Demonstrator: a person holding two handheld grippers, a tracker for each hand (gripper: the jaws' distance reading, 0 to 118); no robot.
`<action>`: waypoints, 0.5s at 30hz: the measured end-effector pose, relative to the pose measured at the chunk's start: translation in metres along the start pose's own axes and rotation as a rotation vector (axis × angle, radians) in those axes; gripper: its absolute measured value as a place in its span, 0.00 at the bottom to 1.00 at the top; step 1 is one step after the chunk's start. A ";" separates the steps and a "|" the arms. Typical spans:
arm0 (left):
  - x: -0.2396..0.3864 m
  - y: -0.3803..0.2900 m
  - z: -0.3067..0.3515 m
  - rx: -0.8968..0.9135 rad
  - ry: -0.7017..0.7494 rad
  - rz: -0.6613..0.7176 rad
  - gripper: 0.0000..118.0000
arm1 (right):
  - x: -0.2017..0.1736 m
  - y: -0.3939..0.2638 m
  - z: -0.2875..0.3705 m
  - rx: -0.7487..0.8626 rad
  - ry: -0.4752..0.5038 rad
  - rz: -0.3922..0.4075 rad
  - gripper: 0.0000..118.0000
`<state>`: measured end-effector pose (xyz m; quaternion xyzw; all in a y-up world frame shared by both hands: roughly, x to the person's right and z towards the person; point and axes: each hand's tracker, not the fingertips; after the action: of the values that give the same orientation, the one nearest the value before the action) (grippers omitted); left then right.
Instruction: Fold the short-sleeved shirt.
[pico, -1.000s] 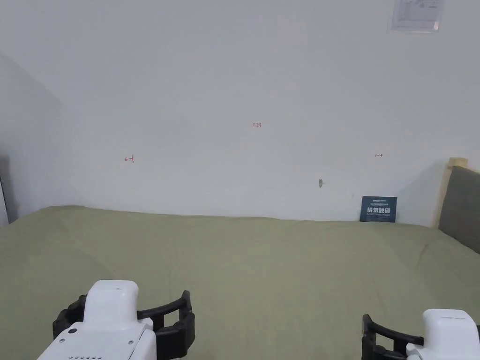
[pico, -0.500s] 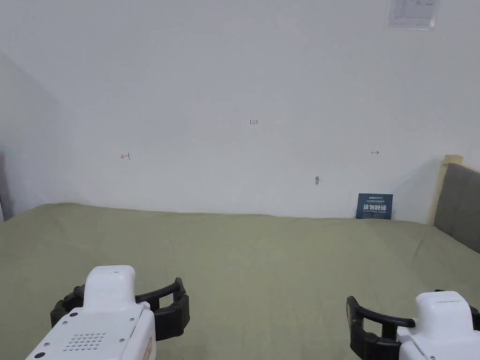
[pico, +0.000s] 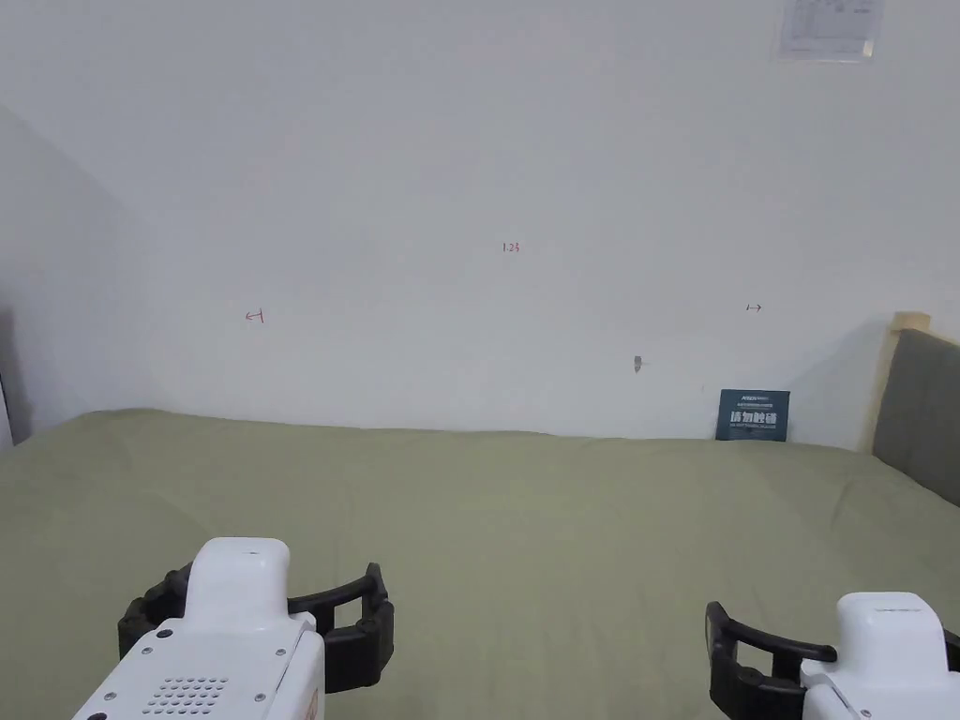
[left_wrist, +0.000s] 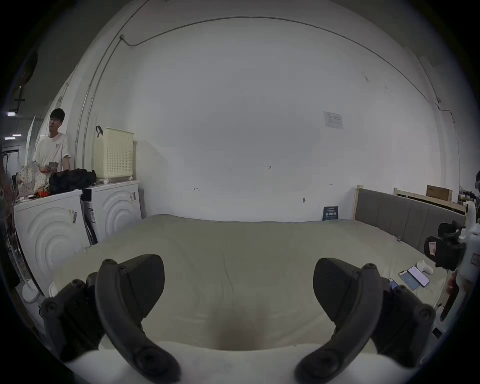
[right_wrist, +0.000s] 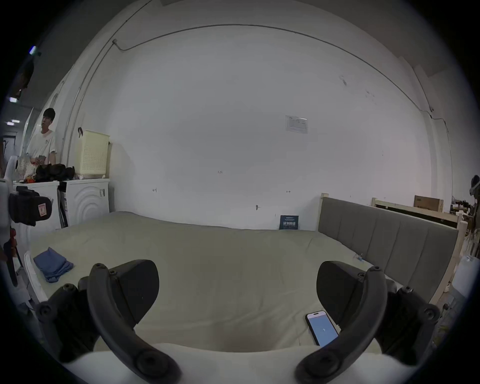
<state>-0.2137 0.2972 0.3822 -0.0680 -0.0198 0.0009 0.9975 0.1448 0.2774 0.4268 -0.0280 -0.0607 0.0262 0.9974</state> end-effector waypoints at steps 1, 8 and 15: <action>-0.001 0.000 0.000 0.000 -0.003 0.004 1.00 | 0.000 0.000 -0.001 -0.002 -0.005 -0.015 1.00; -0.004 -0.002 -0.002 -0.004 -0.006 0.015 1.00 | 0.009 0.003 -0.006 0.000 -0.037 -0.073 1.00; -0.004 -0.002 -0.004 -0.009 -0.007 0.008 1.00 | 0.012 0.005 -0.012 -0.045 -0.065 -0.079 1.00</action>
<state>-0.2176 0.2943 0.3785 -0.0726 -0.0232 0.0052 0.9971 0.1581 0.2820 0.4157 -0.0472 -0.0945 -0.0139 0.9943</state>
